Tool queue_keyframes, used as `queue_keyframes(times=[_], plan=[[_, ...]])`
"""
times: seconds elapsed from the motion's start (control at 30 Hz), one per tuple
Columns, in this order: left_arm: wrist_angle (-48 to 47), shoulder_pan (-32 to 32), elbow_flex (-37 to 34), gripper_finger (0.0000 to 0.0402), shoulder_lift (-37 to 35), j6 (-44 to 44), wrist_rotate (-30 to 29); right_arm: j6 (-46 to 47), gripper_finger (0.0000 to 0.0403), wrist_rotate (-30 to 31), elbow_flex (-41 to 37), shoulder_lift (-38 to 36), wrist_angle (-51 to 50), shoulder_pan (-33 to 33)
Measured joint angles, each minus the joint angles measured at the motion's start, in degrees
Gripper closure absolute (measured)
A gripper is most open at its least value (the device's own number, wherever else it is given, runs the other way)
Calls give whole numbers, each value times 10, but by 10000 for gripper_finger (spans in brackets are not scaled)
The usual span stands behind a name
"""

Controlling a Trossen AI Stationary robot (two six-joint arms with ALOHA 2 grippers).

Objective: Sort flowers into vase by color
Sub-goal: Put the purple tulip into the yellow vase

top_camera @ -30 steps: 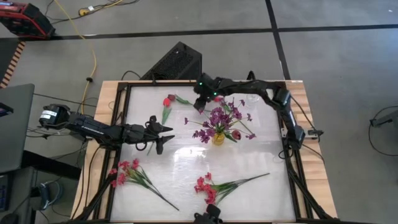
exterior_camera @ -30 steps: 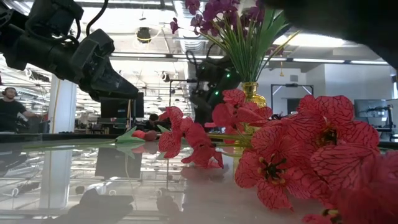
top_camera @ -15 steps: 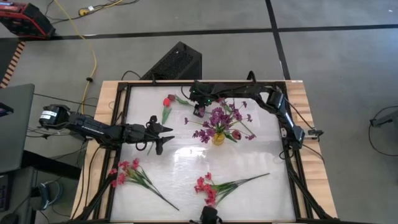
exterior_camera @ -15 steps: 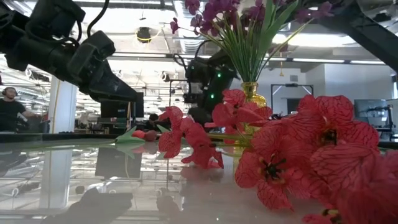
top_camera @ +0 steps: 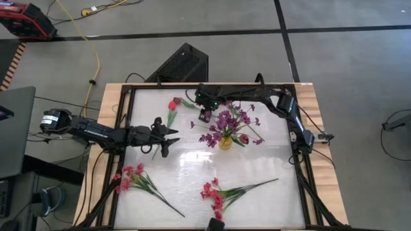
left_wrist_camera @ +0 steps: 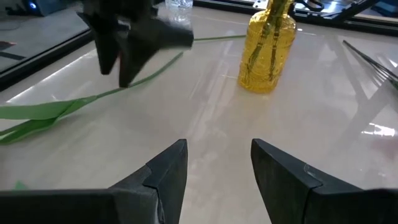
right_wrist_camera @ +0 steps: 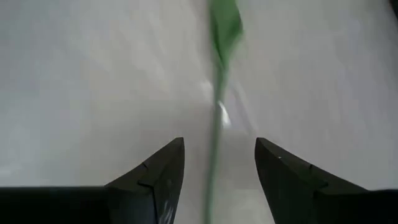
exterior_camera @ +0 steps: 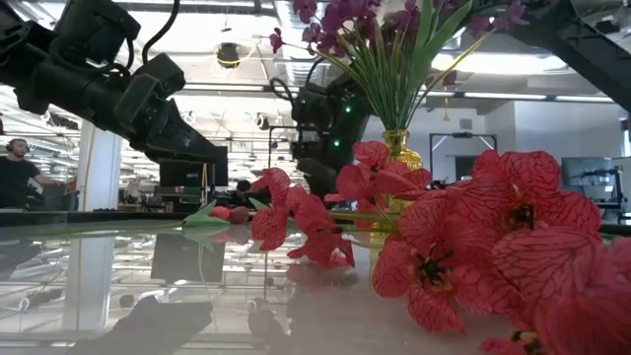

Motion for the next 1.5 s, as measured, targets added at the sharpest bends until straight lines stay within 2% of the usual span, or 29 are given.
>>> queue_keyframes(times=[0.27,0.33,0.57,0.73,0.87,1.07,1.3,1.5], plan=[[1,13,0,235,0,-3,33,4,182,51,0,-1,-46,20],[1,13,0,235,0,-3,39,7,182,48,-1,-1,-60,20],[-1,13,0,235,0,-4,39,35,182,79,-28,-3,-73,15],[-7,13,0,235,0,-4,40,39,189,34,-70,2,-53,11],[-11,13,0,235,0,-4,40,42,240,33,-78,3,-50,14],[-15,13,0,235,0,-4,42,34,378,16,-64,2,-69,16],[-20,13,0,235,0,-3,43,33,387,-8,-37,-22,-80,21],[-28,13,0,235,0,3,43,28,387,-33,-56,-128,7,20]])
